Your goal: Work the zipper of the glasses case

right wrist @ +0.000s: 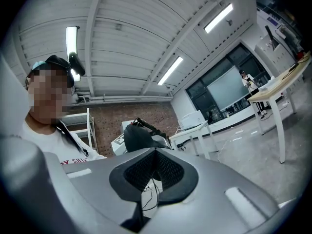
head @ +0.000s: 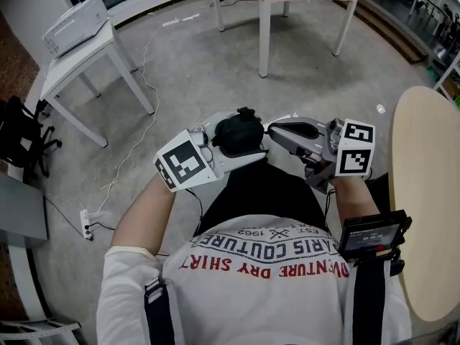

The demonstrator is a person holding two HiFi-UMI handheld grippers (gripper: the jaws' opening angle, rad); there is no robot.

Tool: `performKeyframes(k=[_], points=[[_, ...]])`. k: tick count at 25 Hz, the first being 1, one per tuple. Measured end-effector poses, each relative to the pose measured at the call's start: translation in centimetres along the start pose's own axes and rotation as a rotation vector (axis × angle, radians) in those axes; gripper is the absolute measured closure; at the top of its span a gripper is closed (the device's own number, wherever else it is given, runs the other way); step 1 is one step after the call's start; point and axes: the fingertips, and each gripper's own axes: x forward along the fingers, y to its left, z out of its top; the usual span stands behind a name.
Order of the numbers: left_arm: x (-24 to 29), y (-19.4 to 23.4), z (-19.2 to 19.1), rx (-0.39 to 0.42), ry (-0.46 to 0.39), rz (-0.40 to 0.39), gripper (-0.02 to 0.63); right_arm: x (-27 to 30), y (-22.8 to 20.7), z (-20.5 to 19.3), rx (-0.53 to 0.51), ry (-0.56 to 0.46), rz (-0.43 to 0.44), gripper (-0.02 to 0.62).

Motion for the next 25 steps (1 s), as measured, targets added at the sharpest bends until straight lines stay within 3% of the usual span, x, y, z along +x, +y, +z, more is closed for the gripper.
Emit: performKeyframes(k=[4,18,25], points=[[-0.5,-0.1,1.4,-0.053,-0.082,-0.025,0.362,0.3,0.2,-0.2,0.015,-0.002,0.016,0.595],[-1.6,0.5,4.1,-0.154,-0.243,-0.048,0.363,0.5,0.6,0.0,0.016,-0.005,0.032,0.595],[-2.4,1.5,5.3,-0.274,-0.382,-0.048,0.362,0.4,0.6,-0.2,0.023,-0.01,0.037,0.595]])
